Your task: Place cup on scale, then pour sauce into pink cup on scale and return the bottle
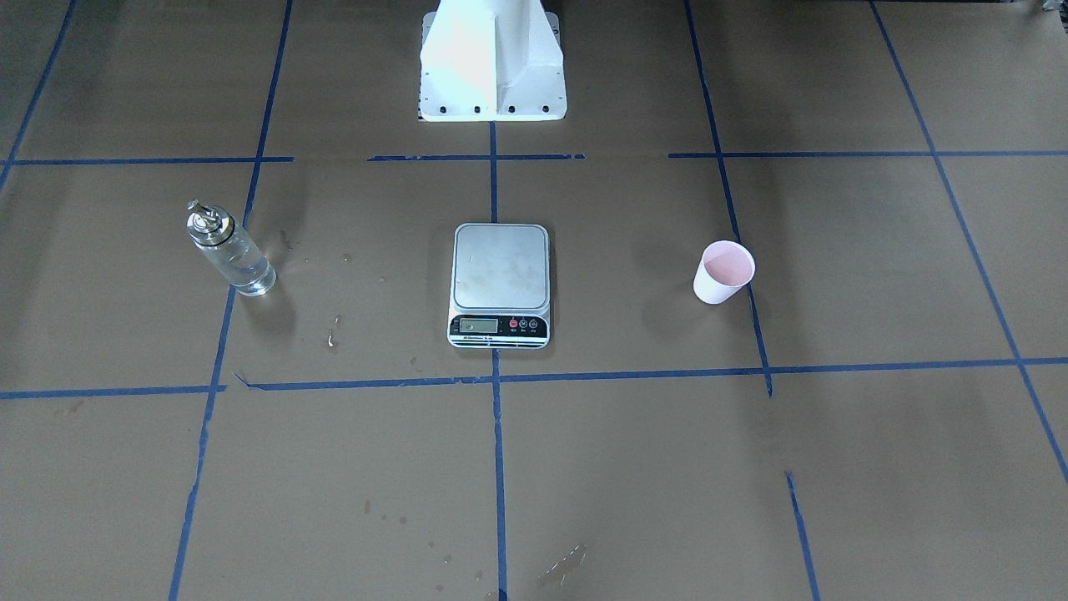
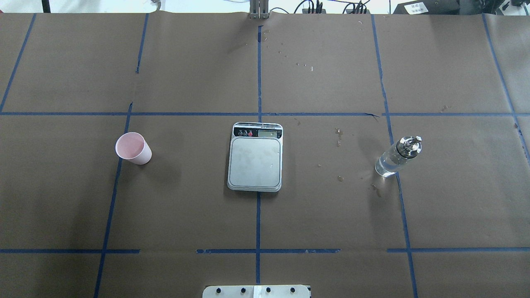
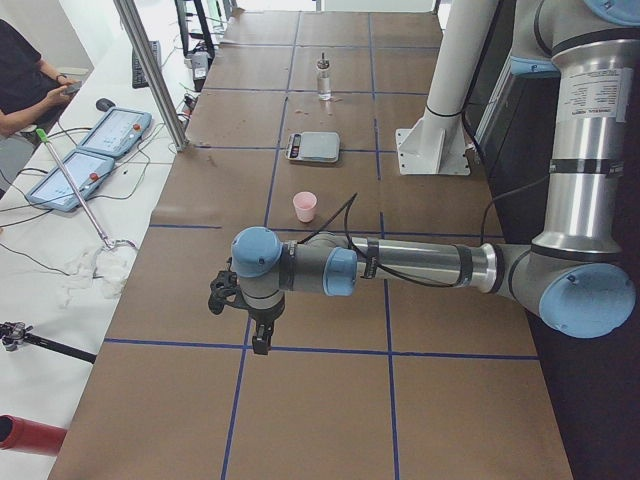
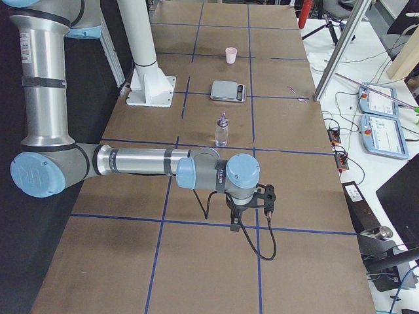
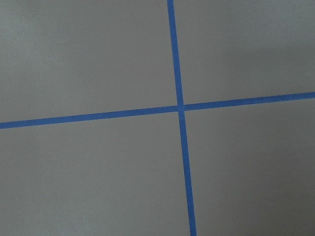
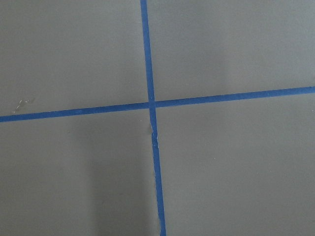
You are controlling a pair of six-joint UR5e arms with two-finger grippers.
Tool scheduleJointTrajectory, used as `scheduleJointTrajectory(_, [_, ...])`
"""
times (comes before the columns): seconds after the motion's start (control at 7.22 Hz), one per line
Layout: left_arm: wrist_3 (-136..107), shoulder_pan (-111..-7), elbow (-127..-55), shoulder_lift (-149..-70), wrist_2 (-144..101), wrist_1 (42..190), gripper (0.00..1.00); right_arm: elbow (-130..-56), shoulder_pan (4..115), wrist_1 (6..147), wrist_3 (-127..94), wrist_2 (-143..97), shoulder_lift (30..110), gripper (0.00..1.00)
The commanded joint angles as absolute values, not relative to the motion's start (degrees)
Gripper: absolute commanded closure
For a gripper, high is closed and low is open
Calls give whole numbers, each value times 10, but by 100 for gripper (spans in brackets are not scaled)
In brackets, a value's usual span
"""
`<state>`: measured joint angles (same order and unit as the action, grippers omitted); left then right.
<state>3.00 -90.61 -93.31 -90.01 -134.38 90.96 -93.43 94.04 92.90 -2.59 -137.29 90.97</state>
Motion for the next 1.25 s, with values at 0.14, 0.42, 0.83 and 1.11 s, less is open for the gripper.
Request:
scheduleJointTrajectory(0.14, [28,-906,-952,-898,-1346,912,0,-936,940,929,-22,-1376,910,0])
scheduleJointTrajectory(0.42, [26,-902,-1076,-906,-1344,909,0,-939,940,929,-23,-1377,910,0])
scheduleJointTrajectory(0.83, [-90,-805,-1128,-918,-1363,979,0,-938,926,931,-27,-1367,899,0])
scheduleJointTrajectory(1.11, [-219,-735,-1112,-957,-1382,984,0,-944,925,925,-26,-1367,903,0])
